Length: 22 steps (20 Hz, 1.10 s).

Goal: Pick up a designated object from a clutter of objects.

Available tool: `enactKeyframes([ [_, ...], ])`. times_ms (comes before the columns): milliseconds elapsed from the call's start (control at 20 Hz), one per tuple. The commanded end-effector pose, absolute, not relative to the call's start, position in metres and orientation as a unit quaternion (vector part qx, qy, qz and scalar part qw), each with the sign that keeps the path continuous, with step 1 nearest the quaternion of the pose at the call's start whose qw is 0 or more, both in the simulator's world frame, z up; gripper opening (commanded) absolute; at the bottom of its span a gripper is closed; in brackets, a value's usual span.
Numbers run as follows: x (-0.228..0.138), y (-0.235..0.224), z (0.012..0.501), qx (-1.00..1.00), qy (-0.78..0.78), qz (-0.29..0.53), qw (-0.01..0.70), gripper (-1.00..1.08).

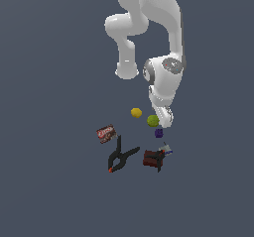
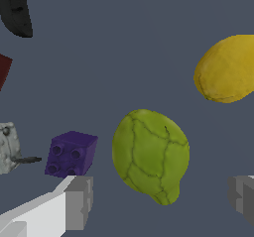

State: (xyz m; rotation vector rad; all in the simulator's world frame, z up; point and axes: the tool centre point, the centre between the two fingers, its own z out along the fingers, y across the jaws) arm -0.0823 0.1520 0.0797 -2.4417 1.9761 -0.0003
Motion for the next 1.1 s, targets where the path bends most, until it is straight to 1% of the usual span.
enactKeyframes([
  [0,-0.083,0.152,0.07,-0.777,0.629,0.0,0.0,1.0],
  [300,-0.083,0.152,0.047,-0.777,0.63,0.0,0.0,1.0],
  [550,-0.083,0.152,0.041,-0.777,0.63,0.0,0.0,1.0],
  [600,-0.083,0.152,0.041,-0.777,0.63,0.0,0.0,-1.0],
  [1050,-0.083,0.152,0.041,-0.777,0.63,0.0,0.0,-1.0],
])
